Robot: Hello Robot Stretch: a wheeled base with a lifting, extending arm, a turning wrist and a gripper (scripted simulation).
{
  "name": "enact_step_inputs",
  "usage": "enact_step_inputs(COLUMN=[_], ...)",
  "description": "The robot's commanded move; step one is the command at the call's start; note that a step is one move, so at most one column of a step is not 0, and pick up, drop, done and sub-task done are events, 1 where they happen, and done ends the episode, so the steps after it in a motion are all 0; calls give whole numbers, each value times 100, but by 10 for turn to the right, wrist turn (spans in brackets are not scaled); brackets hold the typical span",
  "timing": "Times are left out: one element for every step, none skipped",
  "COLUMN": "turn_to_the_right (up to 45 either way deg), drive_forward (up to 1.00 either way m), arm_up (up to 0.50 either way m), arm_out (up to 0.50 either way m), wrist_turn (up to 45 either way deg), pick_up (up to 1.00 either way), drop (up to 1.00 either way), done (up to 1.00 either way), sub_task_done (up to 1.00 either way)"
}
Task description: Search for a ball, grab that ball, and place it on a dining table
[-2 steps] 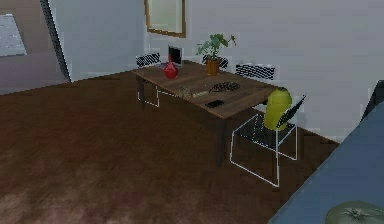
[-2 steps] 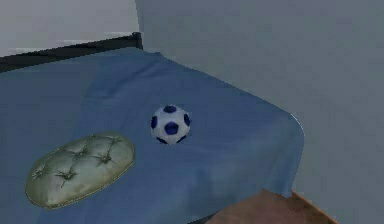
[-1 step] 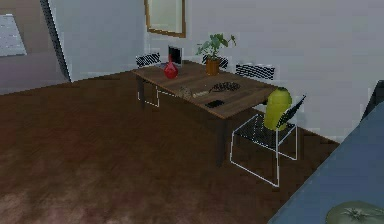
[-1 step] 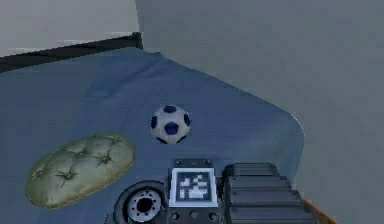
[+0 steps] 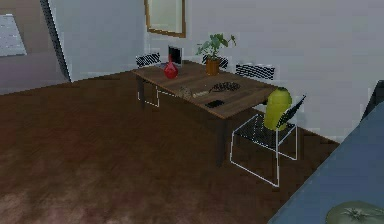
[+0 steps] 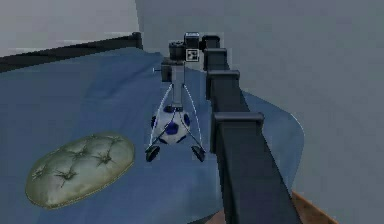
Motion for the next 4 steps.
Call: enact_step_inputs(turn_to_the_right=[0,0,0,0], drive_forward=[0,0,0,0], arm_up=[0,0,0,0], arm_out=[0,0,0,0], wrist_turn=[450,450,450,300], pick_up=[0,0,0,0], drop=[0,0,0,0], done=[0,0,0,0], sub_task_done=[0,0,0,0])
